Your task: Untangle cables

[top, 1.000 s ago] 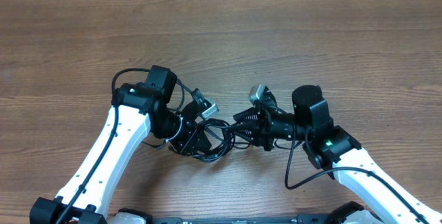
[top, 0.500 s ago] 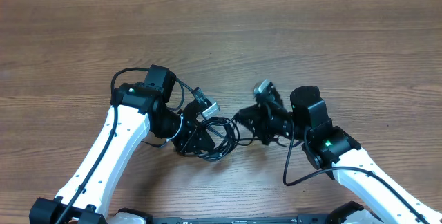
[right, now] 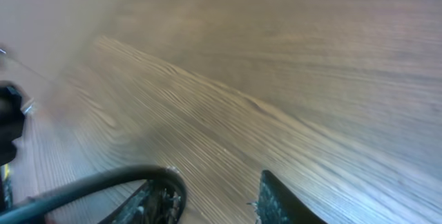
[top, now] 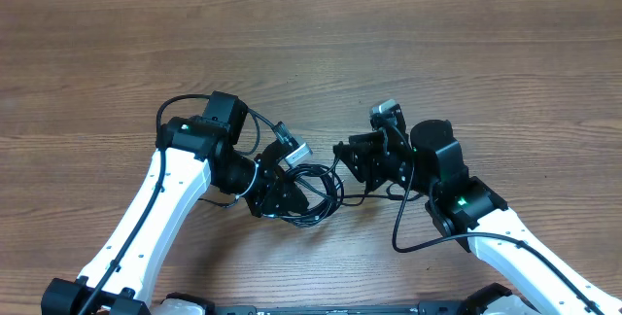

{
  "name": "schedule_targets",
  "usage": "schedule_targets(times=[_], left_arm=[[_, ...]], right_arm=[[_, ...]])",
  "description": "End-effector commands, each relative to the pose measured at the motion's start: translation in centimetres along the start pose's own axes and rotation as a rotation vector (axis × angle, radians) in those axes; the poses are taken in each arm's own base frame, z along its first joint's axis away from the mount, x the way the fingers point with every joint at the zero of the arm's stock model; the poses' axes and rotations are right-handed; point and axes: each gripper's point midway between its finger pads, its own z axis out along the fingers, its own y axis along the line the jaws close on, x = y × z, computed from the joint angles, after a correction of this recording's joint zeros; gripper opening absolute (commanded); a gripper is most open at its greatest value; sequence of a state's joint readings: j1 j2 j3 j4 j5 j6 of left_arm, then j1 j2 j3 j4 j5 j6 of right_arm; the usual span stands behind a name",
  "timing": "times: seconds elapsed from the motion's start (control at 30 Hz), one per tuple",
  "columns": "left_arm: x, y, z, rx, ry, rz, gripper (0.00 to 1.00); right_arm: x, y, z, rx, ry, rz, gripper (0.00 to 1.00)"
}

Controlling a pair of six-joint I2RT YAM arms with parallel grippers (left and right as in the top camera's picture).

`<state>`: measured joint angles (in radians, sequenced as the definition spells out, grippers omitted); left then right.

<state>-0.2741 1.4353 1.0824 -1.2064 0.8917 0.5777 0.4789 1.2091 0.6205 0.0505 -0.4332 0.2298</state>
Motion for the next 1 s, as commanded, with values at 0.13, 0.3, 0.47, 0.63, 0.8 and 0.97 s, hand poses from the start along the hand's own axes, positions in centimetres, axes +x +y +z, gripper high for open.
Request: schedule_targets(times=[0.13,0.3,0.47,0.63,0.8,0.97], left_arm=[[-3.3,-2.2,-0.8,0.105,-0.143,0.12,0.04],[-3.7,-2.5,-0.9,0.121,-0.163,0.144,0.04],[-2.9,-1.1,-0.7,0.047,-0.115,0.114,0.04],[-1.5,2.4,-0.9,-0.15,-0.023,-0.03,0.04],[-1.9,6.1,-2.6,-0.392,-0.024,-0.195,0.04],[-3.3,7.3,-4.0,-0.486,-0.079,-0.254,0.04]], right_arm=[[1.1,-0.1,0.1,-0.007,0.046,0.032,0.41],[4.3,-5.4,0.0,0.265,0.133,0.176,0.39],[5.6,-7.9,-1.1,0.4,0.146,0.332,0.39],[6.8,-8.7,-1.7,0.459,0.174,0.382,0.35],[9.5,-10.7,-3.8,0.646,0.2,0.581,0.36],[10.5,-10.8,-4.3,0.678,0.228,0.618,0.37]])
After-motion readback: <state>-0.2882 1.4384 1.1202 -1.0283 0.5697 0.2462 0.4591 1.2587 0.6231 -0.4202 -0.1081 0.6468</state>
